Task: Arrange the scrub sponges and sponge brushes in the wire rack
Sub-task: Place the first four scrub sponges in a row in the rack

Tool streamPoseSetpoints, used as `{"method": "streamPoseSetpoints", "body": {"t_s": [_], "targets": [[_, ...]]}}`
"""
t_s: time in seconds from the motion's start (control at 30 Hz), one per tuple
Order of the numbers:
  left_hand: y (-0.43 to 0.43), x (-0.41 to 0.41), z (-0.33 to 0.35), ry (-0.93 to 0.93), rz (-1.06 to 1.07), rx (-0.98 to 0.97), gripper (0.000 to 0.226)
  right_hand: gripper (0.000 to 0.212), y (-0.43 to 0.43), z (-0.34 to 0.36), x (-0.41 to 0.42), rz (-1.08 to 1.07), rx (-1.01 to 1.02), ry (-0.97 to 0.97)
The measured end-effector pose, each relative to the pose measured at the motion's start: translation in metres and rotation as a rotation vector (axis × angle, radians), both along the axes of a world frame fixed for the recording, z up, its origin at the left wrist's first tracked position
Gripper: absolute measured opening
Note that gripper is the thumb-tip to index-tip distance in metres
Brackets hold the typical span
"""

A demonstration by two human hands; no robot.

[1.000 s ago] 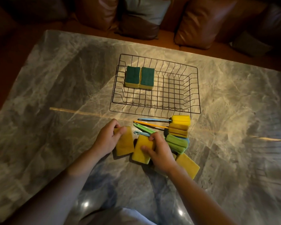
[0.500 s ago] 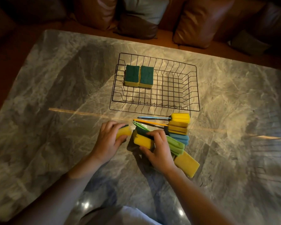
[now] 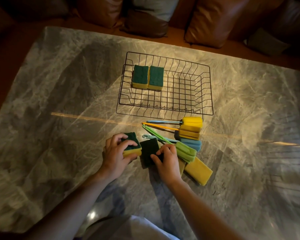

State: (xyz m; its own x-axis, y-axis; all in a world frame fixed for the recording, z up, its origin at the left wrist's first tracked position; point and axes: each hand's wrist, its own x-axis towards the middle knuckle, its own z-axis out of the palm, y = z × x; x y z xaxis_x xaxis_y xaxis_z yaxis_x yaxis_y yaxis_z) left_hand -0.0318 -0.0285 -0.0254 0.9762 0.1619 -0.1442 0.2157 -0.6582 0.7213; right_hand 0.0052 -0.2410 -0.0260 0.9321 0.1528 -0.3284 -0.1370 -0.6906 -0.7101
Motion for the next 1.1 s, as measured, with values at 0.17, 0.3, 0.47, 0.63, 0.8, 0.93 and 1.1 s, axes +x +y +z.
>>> {"method": "streamPoseSetpoints", "body": {"t_s": [0.17,0.3,0.47,0.63,0.8,0.93,1.1], "targets": [[-0.005,-0.004,0.001,0.049,0.025,0.009,0.026,0.041,0.004,-0.001,-0.002,-0.03,-0.009,0.002],[-0.003,-0.006,-0.005,0.067,0.077,-0.018,0.013,0.05,0.005,0.0,-0.002,-0.037,-0.015,0.003],[0.004,-0.005,-0.023,0.026,0.234,-0.083,0.034,0.052,0.006,0.001,-0.003,-0.062,0.012,0.028],[0.004,0.002,-0.034,0.178,0.355,-0.176,0.057,0.064,0.01,0.002,-0.001,-0.041,-0.056,0.053],[-0.001,0.007,-0.027,0.205,0.383,-0.209,0.044,0.06,0.012,0.002,0.003,-0.072,-0.012,0.141],[0.002,0.01,-0.011,0.229,0.417,-0.299,0.04,0.046,0.006,0.01,0.011,-0.134,0.182,0.231],[0.01,0.023,0.017,0.149,0.415,-0.423,0.038,0.039,-0.008,0.046,0.035,-0.16,0.345,0.161]]}}
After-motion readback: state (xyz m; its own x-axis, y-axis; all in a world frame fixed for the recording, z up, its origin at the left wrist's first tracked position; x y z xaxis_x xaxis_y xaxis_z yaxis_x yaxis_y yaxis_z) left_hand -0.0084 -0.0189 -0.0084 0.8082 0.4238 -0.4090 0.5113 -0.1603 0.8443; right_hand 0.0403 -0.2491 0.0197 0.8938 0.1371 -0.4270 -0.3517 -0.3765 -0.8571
